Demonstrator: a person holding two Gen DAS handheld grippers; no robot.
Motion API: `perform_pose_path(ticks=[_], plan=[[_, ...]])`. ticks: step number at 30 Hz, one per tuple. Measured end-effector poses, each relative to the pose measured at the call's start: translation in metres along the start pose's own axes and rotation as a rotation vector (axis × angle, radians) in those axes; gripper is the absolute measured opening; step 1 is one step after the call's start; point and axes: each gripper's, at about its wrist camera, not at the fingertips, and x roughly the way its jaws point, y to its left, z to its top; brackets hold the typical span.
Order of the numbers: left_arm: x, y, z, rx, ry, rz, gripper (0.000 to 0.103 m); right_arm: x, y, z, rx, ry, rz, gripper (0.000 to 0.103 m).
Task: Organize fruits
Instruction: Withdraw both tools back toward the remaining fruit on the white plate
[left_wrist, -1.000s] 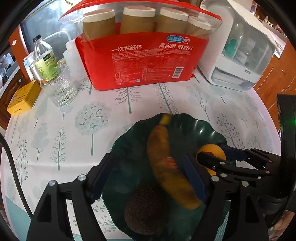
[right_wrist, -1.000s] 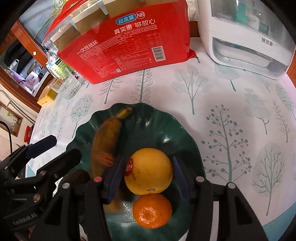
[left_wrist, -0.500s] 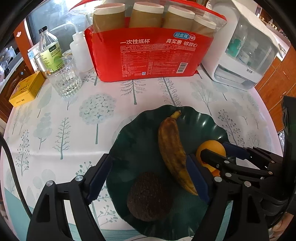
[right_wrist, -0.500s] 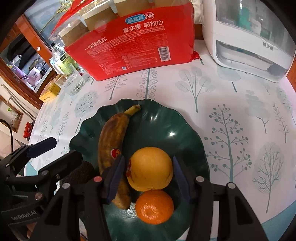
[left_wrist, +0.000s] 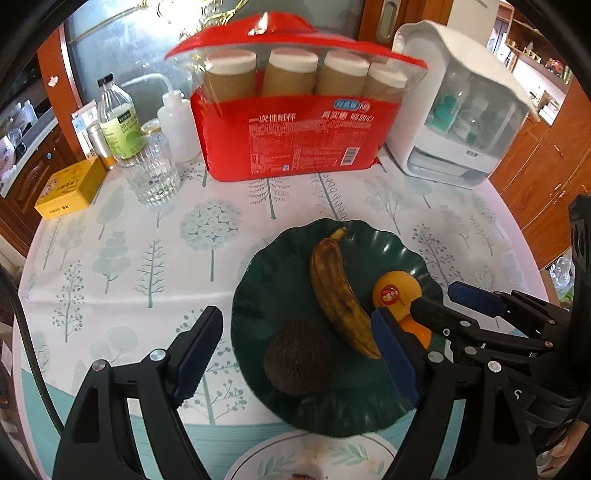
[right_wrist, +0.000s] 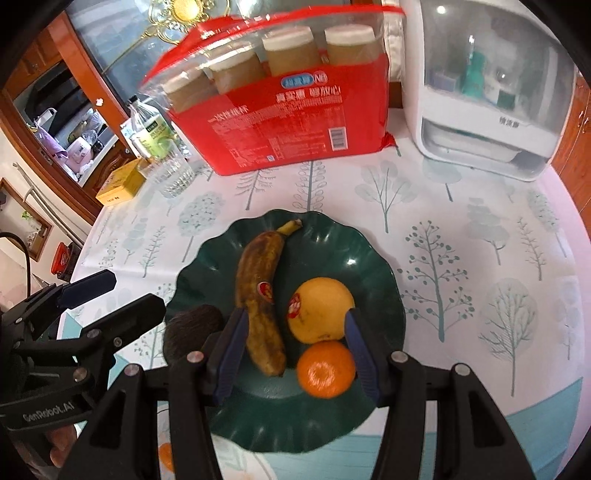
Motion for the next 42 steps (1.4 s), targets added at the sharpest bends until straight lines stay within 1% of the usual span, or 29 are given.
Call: perform_pose_path(ticks=[13, 19, 23, 33, 42], plan=[[-0.077, 0.008, -0.029, 0.042, -0.065, -0.03, 0.083, -0.069, 0.034, -0.031, -0.007, -0.066, -0.045, 0.054], [-0.111, 0.011, -0.048, 0.059, -0.096, -0.052, 0.084, -0.102, 0.052, -0.055, -0.021, -0.099, -0.066, 0.054], [-0.131, 0.013, -0.064, 0.065, -0.109, -0.069, 0.085, -0.121, 0.065, -0.077, -0.039, -0.115, -0.082, 0.054], [-0.166, 0.011, -0.104, 0.081, -0.142, -0.085, 0.086, -0.149, 0.078, -0.125, -0.039, -0.126, -0.091, 0.054], [-0.177, 0.005, -0.149, 0.086, -0.144, -0.086, 0.086, -0.164, 0.079, -0.162, -0.045, -0.136, -0.095, 0.054]])
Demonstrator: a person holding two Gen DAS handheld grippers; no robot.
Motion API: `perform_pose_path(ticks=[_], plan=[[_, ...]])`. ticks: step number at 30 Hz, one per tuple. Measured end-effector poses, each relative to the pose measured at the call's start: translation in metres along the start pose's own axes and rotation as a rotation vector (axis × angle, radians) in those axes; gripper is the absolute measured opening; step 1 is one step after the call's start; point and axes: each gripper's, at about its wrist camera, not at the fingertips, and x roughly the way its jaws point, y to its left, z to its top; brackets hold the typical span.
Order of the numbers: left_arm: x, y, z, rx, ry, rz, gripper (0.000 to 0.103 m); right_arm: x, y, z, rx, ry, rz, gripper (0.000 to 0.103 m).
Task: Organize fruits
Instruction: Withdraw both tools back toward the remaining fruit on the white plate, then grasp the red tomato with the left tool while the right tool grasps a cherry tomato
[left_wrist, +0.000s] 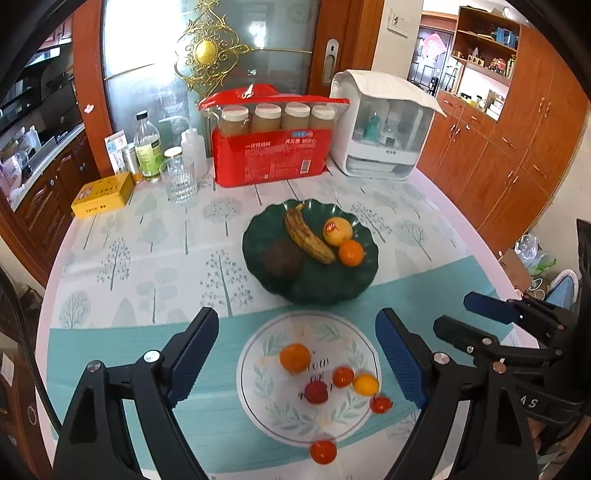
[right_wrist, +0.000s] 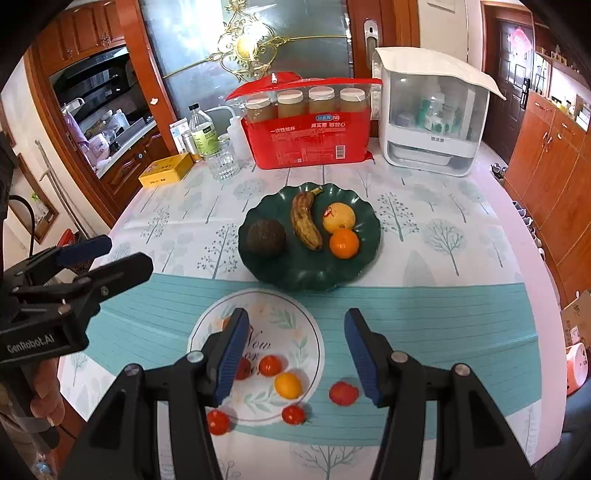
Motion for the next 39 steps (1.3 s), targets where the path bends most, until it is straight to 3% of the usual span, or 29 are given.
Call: perform_pose_path(ticks=[7, 21, 34, 39], plan=[[0.012, -0.003, -0.042, -0.01, 0.046, 0.013, 0.086, 0.008, 0.004, -0.036, -0.025, 0.03, -0.009, 0.054], [0.073, -0.002, -0.13, -0.065, 0.227, 0.004, 0.086, 0.057, 0.009, -0.108, -0.065, 0.129, -0.009, 0.054], [0.1, -0.007, -0.163, -0.101, 0.299, 0.012, 0.086, 0.09, 0.0, -0.133, -0.053, 0.174, 0.01, 0.046], [0.103, -0.016, -0.168, -0.085, 0.305, 0.018, 0.08, 0.097, -0.002, -0.131, -0.065, 0.173, 0.006, 0.043]])
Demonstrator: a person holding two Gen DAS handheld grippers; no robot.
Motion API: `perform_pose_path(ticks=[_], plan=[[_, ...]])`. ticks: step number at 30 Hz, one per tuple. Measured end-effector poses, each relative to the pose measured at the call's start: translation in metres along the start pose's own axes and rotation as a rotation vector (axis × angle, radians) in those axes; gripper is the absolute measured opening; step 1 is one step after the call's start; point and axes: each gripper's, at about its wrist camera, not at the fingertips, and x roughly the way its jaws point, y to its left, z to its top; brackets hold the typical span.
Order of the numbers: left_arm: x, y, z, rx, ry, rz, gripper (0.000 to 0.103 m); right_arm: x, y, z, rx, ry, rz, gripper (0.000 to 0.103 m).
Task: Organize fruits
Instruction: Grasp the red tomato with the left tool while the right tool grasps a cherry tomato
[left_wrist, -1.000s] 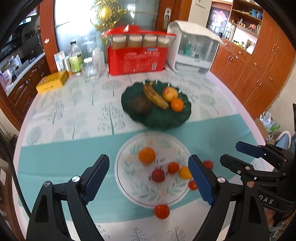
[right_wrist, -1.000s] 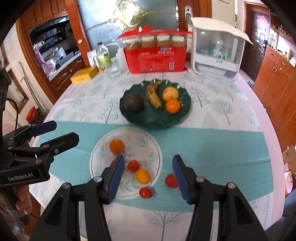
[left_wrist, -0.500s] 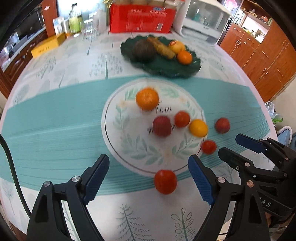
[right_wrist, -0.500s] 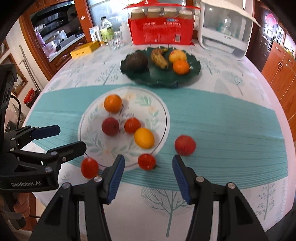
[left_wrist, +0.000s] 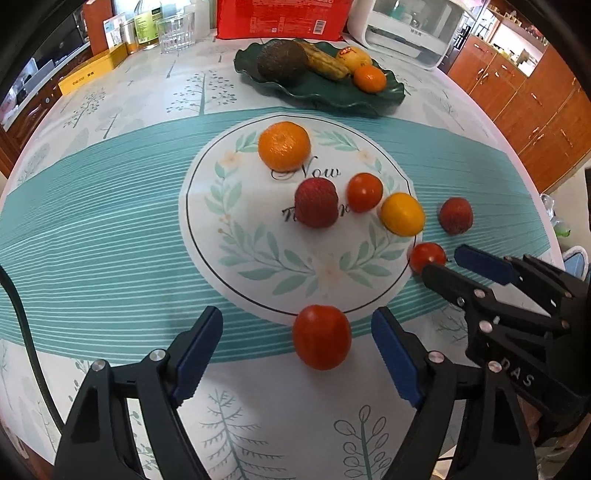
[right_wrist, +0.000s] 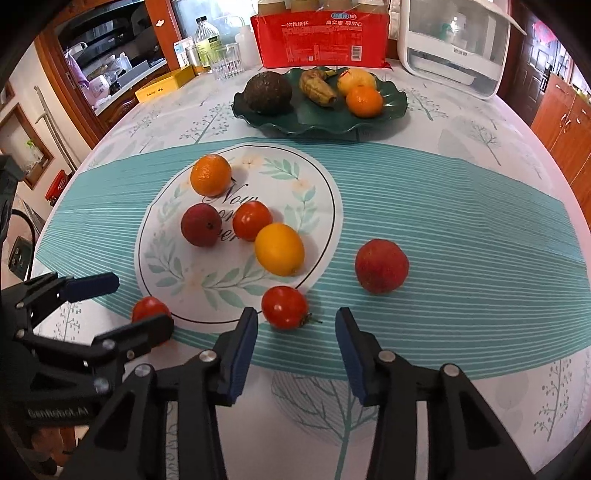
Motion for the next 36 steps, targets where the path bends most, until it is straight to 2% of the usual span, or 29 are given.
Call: perform_pose_path(ticks=[6, 11, 13, 15, 21, 27, 36], plan=[[0.004, 0.0, -0.004, -0.014, 0.014, 0.003, 0.068, 0.005, 0.002, 0.003, -0.018, -0.005, 0.01, 0.04], [0.004, 0.003, -0.004, -0.021, 0.011, -0.01, 0.05, 0.011, 0.007, 0.004, -0.041, 0.008, 0.014, 0.032], [0.005, 0.003, -0.005, -0.02, 0.01, -0.017, 0.038, 0.011, 0.008, 0.004, -0.044, 0.01, 0.015, 0.031], [0.005, 0.002, -0.005, -0.015, 0.011, -0.024, 0.031, 0.011, 0.009, 0.004, -0.048, 0.009, 0.016, 0.031], [0.005, 0.002, -0.004, -0.012, 0.017, -0.027, 0.031, 0.014, 0.012, 0.006, -0.05, 0.03, 0.026, 0.027], [-0.001, 0.003, -0.002, -0.01, 0.009, -0.03, 0.031, 0.013, 0.011, 0.008, -0.018, 0.053, 0.076, 0.027], [-0.029, 0.004, 0.027, -0.003, -0.053, -0.031, 0.031, -0.013, 0.014, 0.023, -0.013, 0.026, 0.123, 0.027]])
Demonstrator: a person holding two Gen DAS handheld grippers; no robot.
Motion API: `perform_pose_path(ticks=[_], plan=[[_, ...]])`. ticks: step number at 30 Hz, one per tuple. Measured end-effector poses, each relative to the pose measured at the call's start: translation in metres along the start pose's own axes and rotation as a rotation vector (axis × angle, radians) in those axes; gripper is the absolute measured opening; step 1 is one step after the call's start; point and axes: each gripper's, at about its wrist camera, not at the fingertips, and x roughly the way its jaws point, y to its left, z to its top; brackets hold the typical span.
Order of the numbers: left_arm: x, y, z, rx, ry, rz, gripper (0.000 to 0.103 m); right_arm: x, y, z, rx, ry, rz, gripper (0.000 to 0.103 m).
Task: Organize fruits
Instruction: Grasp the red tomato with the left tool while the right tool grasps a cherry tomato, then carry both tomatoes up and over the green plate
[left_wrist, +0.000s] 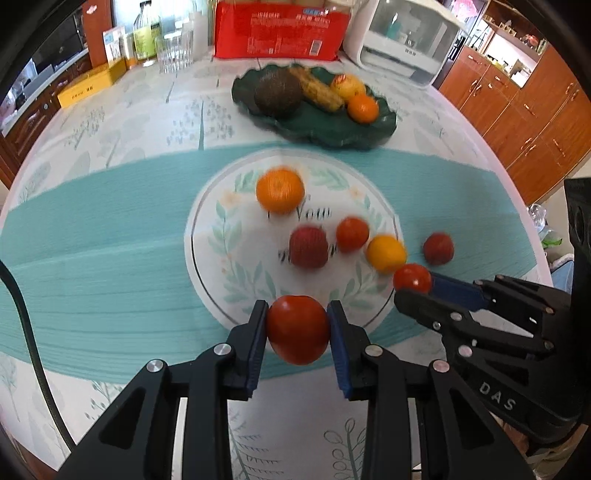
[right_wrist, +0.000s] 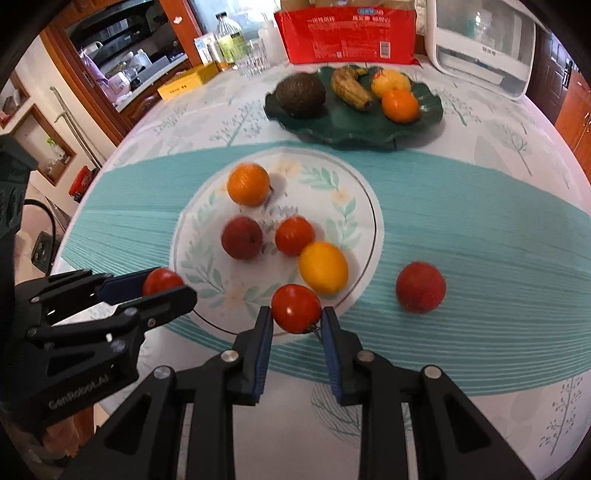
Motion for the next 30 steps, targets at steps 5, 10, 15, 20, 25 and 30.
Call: perform_pose_path(ticks=[5, 10, 15, 20, 25, 30], plan=[[-0.022, -0.003, 0.03, 0.019, -0.052, 0.002, 0.031, -0.028, -0.001, 0.024, -0.015, -0.063, -0.003, 0.027], [-0.049, -0.004, 0.074, 0.079, -0.123, 0.016, 0.031, -0.054, -0.003, 0.057, -0.062, -0.12, -0.038, 0.027], [-0.067, -0.004, 0.12, 0.122, -0.164, 0.033, 0.031, -0.082, -0.006, 0.097, -0.099, -0.175, -0.05, 0.026], [-0.081, -0.003, 0.168, 0.167, -0.193, 0.061, 0.031, -0.11, -0.013, 0.145, -0.115, -0.248, -0.063, 0.027], [-0.082, -0.008, 0.214, 0.211, -0.215, 0.073, 0.031, -0.121, -0.02, 0.187, -0.118, -0.285, -0.076, 0.027], [-0.057, -0.012, 0.25, 0.259, -0.196, 0.104, 0.031, -0.103, -0.036, 0.223, -0.088, -0.276, -0.098, 0.027]])
